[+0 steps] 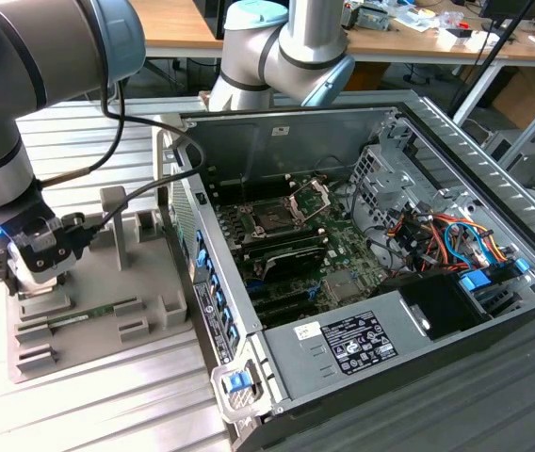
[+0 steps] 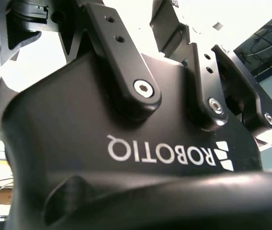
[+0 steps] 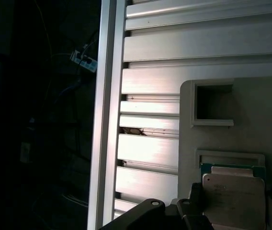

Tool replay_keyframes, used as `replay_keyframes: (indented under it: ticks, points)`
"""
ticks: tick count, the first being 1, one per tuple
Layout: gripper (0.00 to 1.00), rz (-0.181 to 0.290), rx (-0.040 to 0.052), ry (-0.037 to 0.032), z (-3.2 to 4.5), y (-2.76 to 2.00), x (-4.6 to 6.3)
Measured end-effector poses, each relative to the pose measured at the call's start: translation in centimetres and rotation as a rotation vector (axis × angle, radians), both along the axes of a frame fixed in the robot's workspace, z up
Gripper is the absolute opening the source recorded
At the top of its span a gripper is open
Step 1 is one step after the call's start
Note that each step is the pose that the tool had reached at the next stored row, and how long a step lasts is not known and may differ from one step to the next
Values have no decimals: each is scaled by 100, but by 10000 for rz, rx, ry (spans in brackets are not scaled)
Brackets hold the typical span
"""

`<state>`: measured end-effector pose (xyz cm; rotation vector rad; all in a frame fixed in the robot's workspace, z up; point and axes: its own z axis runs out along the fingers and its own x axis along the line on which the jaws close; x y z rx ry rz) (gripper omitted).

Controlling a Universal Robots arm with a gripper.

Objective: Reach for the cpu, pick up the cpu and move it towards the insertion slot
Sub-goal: 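Pick up the cpu and move it towards the insertion slot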

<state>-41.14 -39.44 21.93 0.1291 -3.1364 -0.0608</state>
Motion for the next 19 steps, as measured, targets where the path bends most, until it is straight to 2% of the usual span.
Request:
replay_keyframes:
  ticks: [19]
  points:
    - [55,0,0,0,38,0,0]
